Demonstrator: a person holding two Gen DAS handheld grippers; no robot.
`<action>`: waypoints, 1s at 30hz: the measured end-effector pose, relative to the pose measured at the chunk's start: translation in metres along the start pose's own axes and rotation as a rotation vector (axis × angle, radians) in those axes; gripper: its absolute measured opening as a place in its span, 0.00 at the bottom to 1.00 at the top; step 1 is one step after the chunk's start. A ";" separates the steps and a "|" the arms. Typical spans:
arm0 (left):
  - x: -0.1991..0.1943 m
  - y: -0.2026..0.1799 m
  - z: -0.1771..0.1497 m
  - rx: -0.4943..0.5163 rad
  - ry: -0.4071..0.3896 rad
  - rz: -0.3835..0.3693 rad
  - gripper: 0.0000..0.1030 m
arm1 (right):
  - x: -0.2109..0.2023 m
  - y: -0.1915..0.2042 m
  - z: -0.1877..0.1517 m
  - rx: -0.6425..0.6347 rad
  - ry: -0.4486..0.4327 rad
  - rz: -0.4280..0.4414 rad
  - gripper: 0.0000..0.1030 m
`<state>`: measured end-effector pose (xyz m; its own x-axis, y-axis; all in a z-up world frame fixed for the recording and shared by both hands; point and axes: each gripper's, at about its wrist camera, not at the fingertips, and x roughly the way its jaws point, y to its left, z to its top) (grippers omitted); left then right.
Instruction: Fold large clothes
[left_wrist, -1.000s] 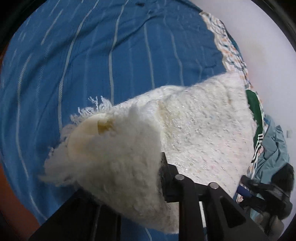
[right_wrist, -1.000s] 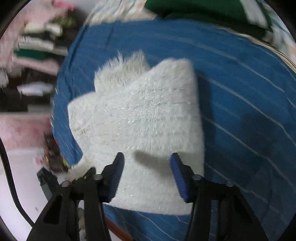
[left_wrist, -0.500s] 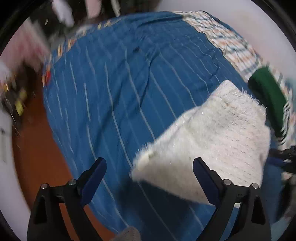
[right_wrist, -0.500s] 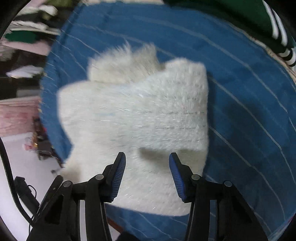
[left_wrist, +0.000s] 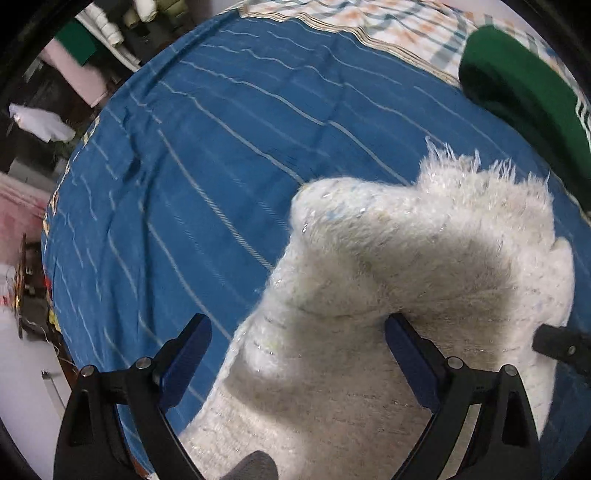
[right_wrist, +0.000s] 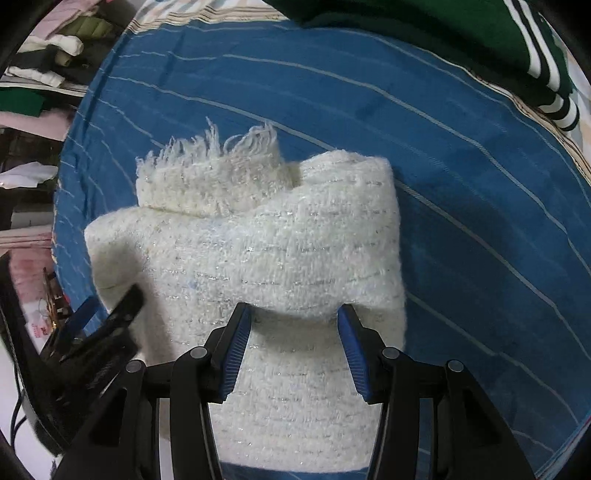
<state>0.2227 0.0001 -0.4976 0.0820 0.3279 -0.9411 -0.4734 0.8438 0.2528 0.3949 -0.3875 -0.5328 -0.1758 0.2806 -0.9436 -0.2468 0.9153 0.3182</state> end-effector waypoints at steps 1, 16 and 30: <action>0.001 0.001 0.000 -0.001 -0.003 -0.001 0.94 | 0.003 -0.002 0.002 0.004 0.009 0.003 0.50; 0.014 0.000 0.010 -0.044 0.009 -0.008 0.94 | 0.053 -0.006 0.040 0.052 0.101 0.019 0.50; -0.047 0.092 -0.134 -0.448 0.203 -0.196 0.94 | -0.002 -0.025 -0.069 -0.020 0.114 0.144 0.52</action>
<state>0.0577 0.0055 -0.4604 0.0562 0.0556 -0.9969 -0.7983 0.6022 -0.0114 0.3361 -0.4309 -0.5327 -0.3178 0.3729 -0.8717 -0.2300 0.8616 0.4525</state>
